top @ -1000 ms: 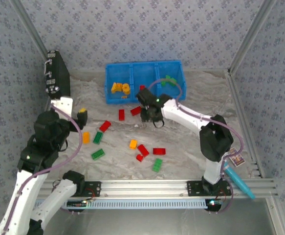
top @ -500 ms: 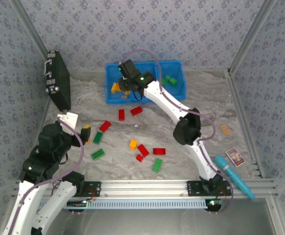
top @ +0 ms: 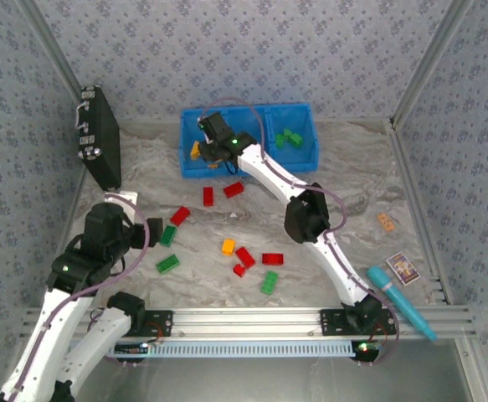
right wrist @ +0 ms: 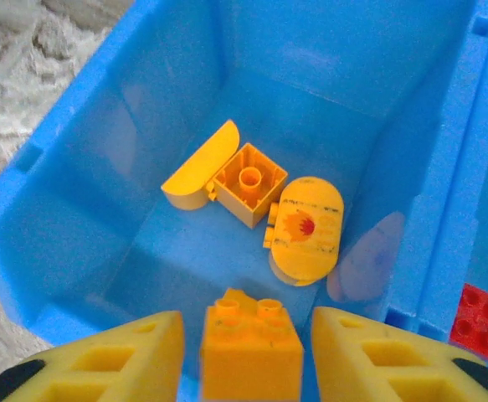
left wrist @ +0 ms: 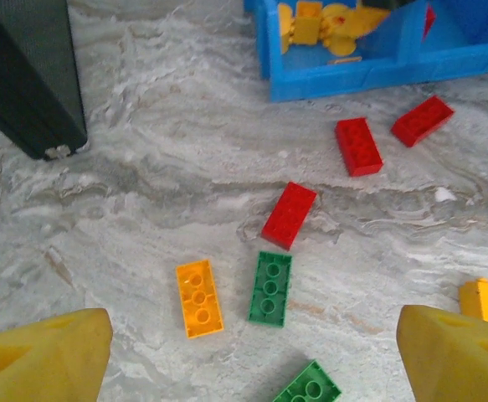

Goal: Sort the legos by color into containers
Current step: Place the lego in the container, then pick up the lego from the middle-left of the table.

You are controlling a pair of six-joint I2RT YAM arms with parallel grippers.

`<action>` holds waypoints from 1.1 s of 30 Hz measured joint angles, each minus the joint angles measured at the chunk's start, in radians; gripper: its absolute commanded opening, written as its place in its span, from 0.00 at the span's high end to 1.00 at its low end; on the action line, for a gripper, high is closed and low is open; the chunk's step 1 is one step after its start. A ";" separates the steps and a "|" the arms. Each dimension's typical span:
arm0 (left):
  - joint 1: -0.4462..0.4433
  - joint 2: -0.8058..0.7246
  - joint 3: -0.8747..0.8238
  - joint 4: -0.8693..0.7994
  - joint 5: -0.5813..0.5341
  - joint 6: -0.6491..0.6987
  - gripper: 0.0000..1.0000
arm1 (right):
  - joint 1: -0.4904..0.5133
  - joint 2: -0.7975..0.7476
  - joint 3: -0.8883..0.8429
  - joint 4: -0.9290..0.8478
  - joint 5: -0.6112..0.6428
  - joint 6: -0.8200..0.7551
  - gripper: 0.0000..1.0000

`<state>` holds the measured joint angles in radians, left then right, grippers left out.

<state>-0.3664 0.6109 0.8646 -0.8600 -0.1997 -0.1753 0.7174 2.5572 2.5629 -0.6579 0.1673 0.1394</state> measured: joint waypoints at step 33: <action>0.029 0.323 -0.246 0.225 -0.220 -0.521 0.06 | -0.005 -1.129 -1.333 0.195 -0.051 0.022 0.31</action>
<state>-0.3374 0.9344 0.6182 -0.6350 -0.4194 -0.6968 0.7120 1.4281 1.2301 -0.4625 0.1165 0.1612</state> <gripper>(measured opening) 0.948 0.689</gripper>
